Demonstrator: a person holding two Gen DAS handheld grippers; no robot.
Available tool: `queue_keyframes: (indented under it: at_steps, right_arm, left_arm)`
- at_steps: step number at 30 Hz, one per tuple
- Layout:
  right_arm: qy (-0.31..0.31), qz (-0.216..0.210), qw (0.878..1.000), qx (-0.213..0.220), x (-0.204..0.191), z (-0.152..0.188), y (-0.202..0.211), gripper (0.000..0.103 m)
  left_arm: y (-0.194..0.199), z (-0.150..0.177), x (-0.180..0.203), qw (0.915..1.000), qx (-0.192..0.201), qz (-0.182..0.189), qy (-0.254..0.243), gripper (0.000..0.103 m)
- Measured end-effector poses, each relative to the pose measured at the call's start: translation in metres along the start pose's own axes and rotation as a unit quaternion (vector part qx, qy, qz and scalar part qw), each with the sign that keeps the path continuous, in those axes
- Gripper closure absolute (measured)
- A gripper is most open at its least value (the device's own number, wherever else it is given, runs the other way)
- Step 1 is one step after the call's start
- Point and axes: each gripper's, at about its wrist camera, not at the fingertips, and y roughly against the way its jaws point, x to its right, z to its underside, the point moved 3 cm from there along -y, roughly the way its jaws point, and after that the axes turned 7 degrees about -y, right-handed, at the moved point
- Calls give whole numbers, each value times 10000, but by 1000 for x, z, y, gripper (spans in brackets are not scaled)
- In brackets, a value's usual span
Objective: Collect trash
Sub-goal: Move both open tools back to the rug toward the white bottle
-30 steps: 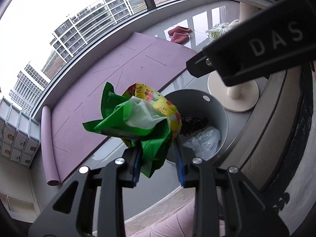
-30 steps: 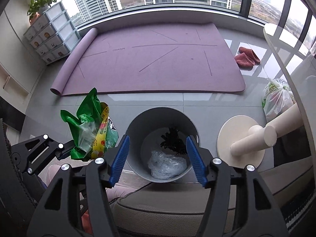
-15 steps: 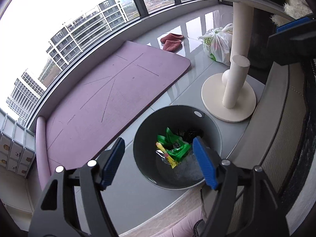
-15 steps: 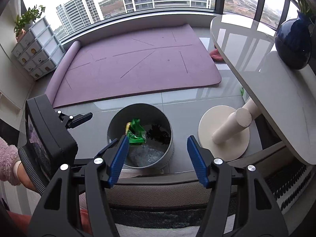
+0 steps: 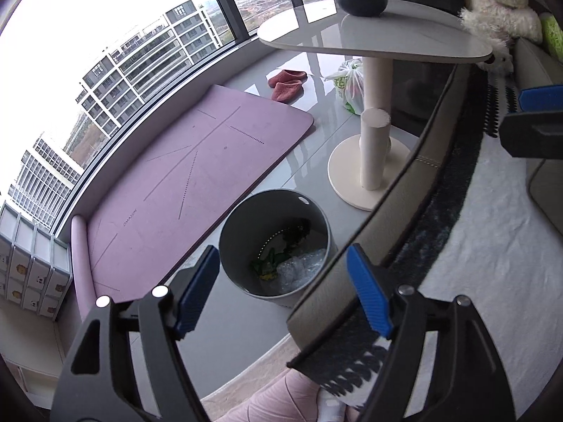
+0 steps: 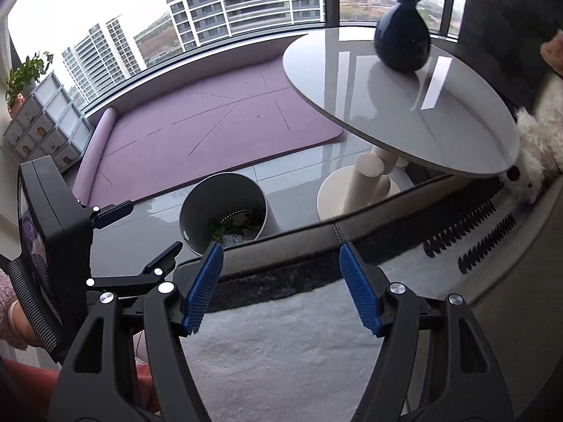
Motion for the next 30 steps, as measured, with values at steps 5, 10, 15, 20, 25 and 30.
queue_keyframes:
  at_steps: [5, 10, 15, 20, 25, 30]
  right_arm:
    - [-555, 337, 9978, 114, 55, 51, 72, 37]
    - [-1075, 795, 9909, 154, 110, 121, 149, 35]
    - [-1721, 1321, 9761, 109, 171, 203, 222, 34]
    - [-2420, 1802, 9532, 205, 234, 277, 291, 33]
    - [-2870, 2144, 9331, 297, 301, 342, 352, 32]
    - [-3124, 2648, 9118, 308, 373, 407, 397, 27]
  left_arm:
    - [65, -4, 63, 9990, 210, 187, -360, 28]
    - [127, -2, 144, 9950, 326, 605, -728, 28]
    - [193, 9, 236, 9829, 598, 1184, -1278, 28]
    - [250, 19, 333, 9649, 847, 1721, -1792, 28]
    - [299, 21, 425, 9480, 1122, 2092, -2122, 28]
    - [340, 25, 519, 9340, 1379, 2403, -2256, 28]
